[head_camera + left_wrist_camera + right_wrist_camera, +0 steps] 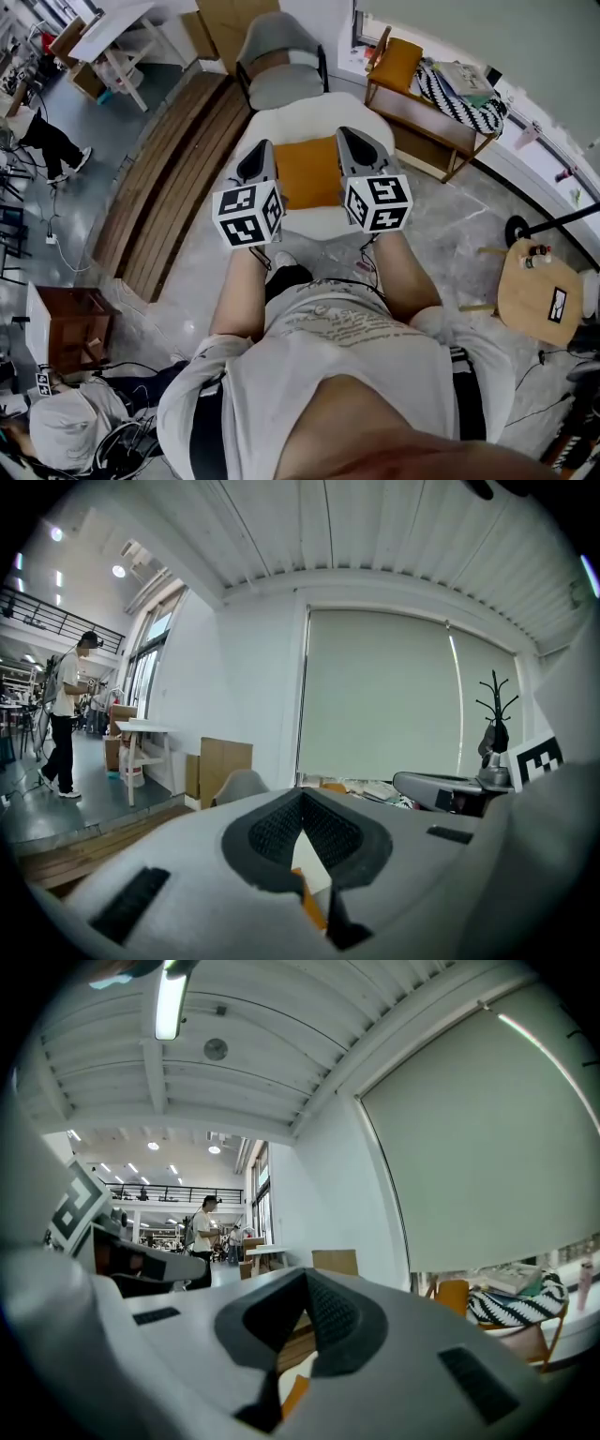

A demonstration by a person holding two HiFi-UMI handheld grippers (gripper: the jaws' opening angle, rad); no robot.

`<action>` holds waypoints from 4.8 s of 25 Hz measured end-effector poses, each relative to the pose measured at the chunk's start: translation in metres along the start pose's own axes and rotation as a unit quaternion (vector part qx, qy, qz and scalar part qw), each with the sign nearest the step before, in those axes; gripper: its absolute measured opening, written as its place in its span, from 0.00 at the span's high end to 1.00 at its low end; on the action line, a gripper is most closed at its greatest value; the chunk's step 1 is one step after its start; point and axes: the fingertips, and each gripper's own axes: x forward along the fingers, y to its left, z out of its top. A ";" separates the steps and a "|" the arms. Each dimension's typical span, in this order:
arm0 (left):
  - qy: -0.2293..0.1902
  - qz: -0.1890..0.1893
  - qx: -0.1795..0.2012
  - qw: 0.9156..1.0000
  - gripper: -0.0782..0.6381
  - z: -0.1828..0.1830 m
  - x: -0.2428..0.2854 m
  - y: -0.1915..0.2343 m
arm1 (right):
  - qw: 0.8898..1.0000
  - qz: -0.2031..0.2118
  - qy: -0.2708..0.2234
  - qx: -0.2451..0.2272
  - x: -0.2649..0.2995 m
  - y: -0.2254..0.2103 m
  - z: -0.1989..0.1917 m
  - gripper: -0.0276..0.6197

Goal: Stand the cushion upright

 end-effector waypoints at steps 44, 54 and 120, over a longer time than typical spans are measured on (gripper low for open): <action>0.066 -0.102 -0.039 0.992 0.86 -0.002 0.254 0.189 | 0.994 -0.098 0.051 -0.006 0.266 -0.054 -0.044 0.91; 0.136 -0.074 -0.039 0.987 0.86 -0.064 0.304 0.194 | 0.989 -0.092 0.117 0.016 0.285 -0.102 -0.110 0.91; 0.522 0.012 -0.150 0.840 0.59 -0.700 0.352 0.318 | 0.804 -0.131 0.539 0.213 0.251 -0.281 -0.776 0.70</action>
